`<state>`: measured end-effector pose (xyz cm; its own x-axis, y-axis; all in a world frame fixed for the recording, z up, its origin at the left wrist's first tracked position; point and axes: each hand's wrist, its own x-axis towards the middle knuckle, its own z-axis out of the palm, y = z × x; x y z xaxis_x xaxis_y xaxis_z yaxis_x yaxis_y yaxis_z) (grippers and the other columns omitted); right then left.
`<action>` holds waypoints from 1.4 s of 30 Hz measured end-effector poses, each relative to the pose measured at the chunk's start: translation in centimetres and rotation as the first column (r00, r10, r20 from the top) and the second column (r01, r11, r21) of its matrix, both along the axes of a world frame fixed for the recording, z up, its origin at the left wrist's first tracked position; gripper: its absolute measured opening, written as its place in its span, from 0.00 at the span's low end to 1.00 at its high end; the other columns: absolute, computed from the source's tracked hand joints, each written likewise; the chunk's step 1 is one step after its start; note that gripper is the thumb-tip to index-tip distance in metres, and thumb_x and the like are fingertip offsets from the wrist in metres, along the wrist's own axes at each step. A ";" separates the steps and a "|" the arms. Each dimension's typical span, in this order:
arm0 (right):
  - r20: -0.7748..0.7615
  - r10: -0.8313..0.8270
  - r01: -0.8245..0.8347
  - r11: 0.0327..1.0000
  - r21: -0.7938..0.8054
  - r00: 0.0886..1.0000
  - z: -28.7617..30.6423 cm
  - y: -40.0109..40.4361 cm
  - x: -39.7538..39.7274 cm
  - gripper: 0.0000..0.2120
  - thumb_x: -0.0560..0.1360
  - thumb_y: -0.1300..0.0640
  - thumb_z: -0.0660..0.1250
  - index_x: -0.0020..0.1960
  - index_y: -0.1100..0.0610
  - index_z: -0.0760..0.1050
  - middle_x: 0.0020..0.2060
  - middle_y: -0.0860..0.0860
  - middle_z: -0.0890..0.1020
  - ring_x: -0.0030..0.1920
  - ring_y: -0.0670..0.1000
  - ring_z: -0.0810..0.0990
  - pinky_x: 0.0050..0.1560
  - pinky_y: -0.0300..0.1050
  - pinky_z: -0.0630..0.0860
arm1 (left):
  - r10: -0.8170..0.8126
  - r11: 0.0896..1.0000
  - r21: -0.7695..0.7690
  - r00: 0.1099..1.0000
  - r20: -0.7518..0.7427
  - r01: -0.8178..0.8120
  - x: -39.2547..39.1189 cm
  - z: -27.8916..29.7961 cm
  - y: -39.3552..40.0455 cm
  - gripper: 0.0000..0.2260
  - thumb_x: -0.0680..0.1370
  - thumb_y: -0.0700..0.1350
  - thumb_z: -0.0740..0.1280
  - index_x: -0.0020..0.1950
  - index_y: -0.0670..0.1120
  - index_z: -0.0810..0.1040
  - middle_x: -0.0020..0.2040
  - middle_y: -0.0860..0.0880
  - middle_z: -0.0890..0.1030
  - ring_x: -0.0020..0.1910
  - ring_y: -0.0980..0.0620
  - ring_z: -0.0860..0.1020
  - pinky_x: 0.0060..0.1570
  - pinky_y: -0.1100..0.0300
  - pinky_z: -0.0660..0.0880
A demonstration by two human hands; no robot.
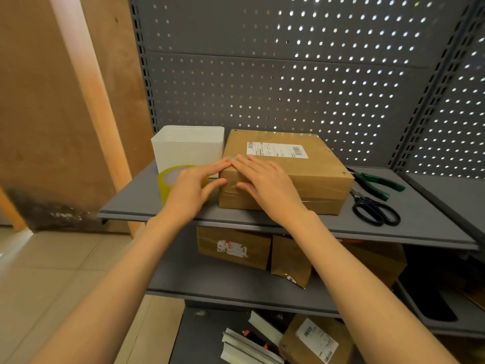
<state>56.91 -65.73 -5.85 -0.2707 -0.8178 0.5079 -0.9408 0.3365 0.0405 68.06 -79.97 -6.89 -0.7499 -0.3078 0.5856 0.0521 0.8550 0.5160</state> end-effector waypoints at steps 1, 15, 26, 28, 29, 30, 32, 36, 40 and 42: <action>-0.014 -0.013 0.014 0.999 0.042 1.000 0.1 0.2 0.0 0.25 0.80 0.50 0.58 0.75 0.52 0.58 0.73 0.50 0.62 0.74 0.51 0.59 0.71 0.46 0.55 | 0.020 0.998 -0.054 0.999 0.033 -0.019 0.1 0.2 0.0 0.22 0.75 0.42 0.68 0.69 0.50 0.71 0.66 0.53 0.73 0.66 0.52 0.71 0.65 0.60 0.66; 0.243 -0.150 0.216 0.937 -0.275 0.958 0.1 6.1 1.7 0.18 0.79 0.52 0.61 0.68 0.55 0.70 0.67 0.51 0.71 0.69 0.50 0.66 0.67 0.41 0.58 | 0.272 0.956 -0.114 0.962 0.005 -0.270 4.9 -1.8 -0.8 0.17 0.78 0.46 0.64 0.66 0.45 0.72 0.64 0.45 0.75 0.63 0.45 0.72 0.60 0.51 0.69; 0.295 -0.091 0.171 0.951 -0.256 0.951 -1.3 7.1 4.0 0.12 0.78 0.54 0.62 0.60 0.54 0.76 0.54 0.49 0.78 0.58 0.48 0.72 0.56 0.37 0.62 | 0.398 0.839 -0.486 0.884 0.244 -0.243 3.7 -1.1 -2.7 0.16 0.79 0.52 0.61 0.59 0.42 0.74 0.56 0.42 0.79 0.55 0.43 0.73 0.56 0.53 0.67; 0.314 -0.079 0.156 0.961 -0.229 0.946 -1.4 7.1 4.3 0.12 0.79 0.54 0.61 0.59 0.53 0.76 0.54 0.48 0.77 0.58 0.47 0.72 0.55 0.37 0.61 | 0.383 0.850 -0.491 0.864 0.327 -0.191 3.3 -0.5 -2.6 0.14 0.79 0.53 0.59 0.55 0.43 0.72 0.53 0.43 0.79 0.50 0.45 0.75 0.47 0.57 0.68; 0.325 -0.074 0.150 0.965 -0.216 0.943 -1.4 7.1 4.5 0.12 0.79 0.53 0.61 0.59 0.53 0.76 0.54 0.48 0.77 0.58 0.47 0.72 0.55 0.37 0.61 | 0.381 0.859 -0.481 0.848 0.368 -0.177 3.1 -0.3 -2.6 0.14 0.79 0.53 0.59 0.54 0.44 0.71 0.53 0.43 0.79 0.49 0.46 0.76 0.45 0.57 0.68; 0.336 -0.068 0.144 0.968 -0.207 0.939 -1.4 7.1 4.6 0.12 0.79 0.53 0.61 0.59 0.53 0.76 0.54 0.47 0.77 0.58 0.46 0.72 0.56 0.37 0.62 | 0.386 0.859 -0.483 0.834 0.393 -0.170 2.9 -0.1 -2.7 0.14 0.80 0.53 0.59 0.55 0.44 0.71 0.54 0.43 0.79 0.50 0.46 0.76 0.45 0.57 0.68; 0.359 -0.052 0.132 0.971 -0.201 0.932 -1.3 7.4 4.9 0.12 0.79 0.53 0.61 0.59 0.52 0.76 0.54 0.47 0.77 0.58 0.46 0.71 0.57 0.38 0.63 | 0.404 0.861 -0.467 0.827 0.391 -0.201 2.8 0.2 -2.7 0.15 0.79 0.52 0.60 0.58 0.43 0.72 0.56 0.43 0.79 0.52 0.44 0.76 0.47 0.55 0.70; 0.441 0.032 0.099 0.958 -0.271 0.897 -0.1 7.9 5.5 0.11 0.78 0.53 0.62 0.59 0.51 0.76 0.55 0.45 0.77 0.58 0.44 0.72 0.60 0.39 0.66 | 0.329 0.942 0.010 0.929 0.169 -0.335 4.0 1.4 -0.8 0.16 0.78 0.51 0.63 0.61 0.43 0.73 0.50 0.43 0.79 0.48 0.42 0.76 0.42 0.53 0.69; 0.581 0.306 0.031 0.867 -0.497 0.755 3.5 7.5 7.2 0.09 0.76 0.55 0.66 0.56 0.51 0.78 0.52 0.42 0.80 0.55 0.38 0.76 0.55 0.31 0.71 | 0.181 0.908 0.412 0.961 -0.210 -0.081 5.9 3.9 3.9 0.07 0.78 0.48 0.64 0.41 0.49 0.72 0.34 0.53 0.71 0.33 0.60 0.70 0.34 0.65 0.67; 0.577 0.437 -0.023 0.810 -0.587 0.690 5.3 7.1 8.4 0.08 0.75 0.56 0.68 0.54 0.50 0.79 0.50 0.44 0.82 0.53 0.40 0.77 0.54 0.34 0.73 | 0.133 0.859 0.510 0.938 -0.320 0.052 6.6 5.1 6.4 0.06 0.78 0.48 0.64 0.41 0.51 0.74 0.35 0.53 0.74 0.33 0.62 0.71 0.35 0.69 0.68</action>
<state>65.35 -58.63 -0.51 -0.5356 -0.5813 0.6125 -0.6864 -0.1229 -0.7168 74.69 -73.53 -1.80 -0.5188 -0.6539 0.5506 0.2704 0.4855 0.8314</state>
